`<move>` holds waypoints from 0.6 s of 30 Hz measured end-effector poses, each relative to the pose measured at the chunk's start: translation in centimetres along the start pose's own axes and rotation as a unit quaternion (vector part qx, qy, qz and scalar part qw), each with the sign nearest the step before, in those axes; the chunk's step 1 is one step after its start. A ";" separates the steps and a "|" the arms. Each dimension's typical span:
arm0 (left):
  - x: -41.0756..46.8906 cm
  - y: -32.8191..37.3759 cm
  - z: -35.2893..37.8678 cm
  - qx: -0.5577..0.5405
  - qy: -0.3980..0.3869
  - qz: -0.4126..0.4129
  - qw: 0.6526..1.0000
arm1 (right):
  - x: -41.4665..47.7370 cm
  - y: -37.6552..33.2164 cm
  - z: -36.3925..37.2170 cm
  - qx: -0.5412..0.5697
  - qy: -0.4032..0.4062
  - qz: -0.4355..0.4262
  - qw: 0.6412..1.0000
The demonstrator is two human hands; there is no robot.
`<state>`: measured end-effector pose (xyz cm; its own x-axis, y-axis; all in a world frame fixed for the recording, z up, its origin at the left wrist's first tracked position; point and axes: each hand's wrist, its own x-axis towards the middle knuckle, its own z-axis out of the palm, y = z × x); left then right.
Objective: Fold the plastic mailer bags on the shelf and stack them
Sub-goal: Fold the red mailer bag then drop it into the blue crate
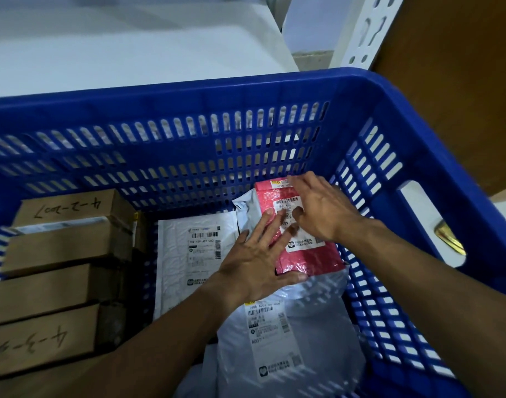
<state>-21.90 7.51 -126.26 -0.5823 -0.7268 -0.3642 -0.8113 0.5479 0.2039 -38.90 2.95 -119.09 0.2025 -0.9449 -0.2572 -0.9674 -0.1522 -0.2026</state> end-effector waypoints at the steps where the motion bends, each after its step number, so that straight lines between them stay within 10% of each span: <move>1: 0.0 0.0 0.0 -0.001 0.000 0.001 1.000 | 0.0 0.1 0.1 -0.003 -0.007 -0.001 1.000; 18: 0.0 0.1 0.1 0.008 -0.007 -0.003 1.000 | 0.3 -0.6 -0.2 -0.046 -0.159 0.031 0.986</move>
<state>-21.99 7.59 -126.35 -0.5772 -0.7239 -0.3778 -0.8133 0.5510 0.1866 -38.29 2.70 -118.86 0.1659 -0.8166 -0.5529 -0.9861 -0.1362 -0.0947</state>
